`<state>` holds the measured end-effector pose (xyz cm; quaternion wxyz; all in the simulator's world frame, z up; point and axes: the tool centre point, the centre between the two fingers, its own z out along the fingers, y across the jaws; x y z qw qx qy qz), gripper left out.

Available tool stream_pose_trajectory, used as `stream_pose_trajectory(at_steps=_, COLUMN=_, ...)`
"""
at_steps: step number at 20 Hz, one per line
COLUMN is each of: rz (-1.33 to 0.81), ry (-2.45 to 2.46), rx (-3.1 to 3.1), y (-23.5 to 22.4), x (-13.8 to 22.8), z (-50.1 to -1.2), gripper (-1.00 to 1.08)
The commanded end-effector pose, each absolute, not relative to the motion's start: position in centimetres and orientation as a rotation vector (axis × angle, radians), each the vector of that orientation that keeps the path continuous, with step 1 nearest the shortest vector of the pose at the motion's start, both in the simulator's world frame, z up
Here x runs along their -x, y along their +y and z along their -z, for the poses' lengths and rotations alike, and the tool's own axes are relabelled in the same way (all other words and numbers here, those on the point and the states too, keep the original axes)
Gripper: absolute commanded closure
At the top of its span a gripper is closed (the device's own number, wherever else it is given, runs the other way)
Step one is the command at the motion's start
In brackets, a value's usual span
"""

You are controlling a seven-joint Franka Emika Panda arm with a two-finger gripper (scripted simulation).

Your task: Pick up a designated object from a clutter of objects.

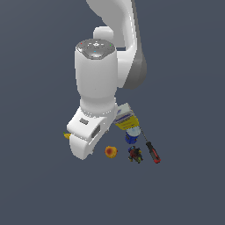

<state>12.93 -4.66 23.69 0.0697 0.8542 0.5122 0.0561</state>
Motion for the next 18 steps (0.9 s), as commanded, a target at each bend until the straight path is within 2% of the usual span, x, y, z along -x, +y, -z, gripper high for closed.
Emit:
stream_pose_trajectory(at_steps=1, rz=0.028, ry=1.766, rx=-2.569, y=-1.0, x=-9.1, z=-13.2, gripper=-0.92)
stream_pose_trajectory(at_steps=18, rz=0.001, ry=2.089, rx=-2.346, y=-0.7, x=-9.9, z=-8.5, gripper=-0.92)
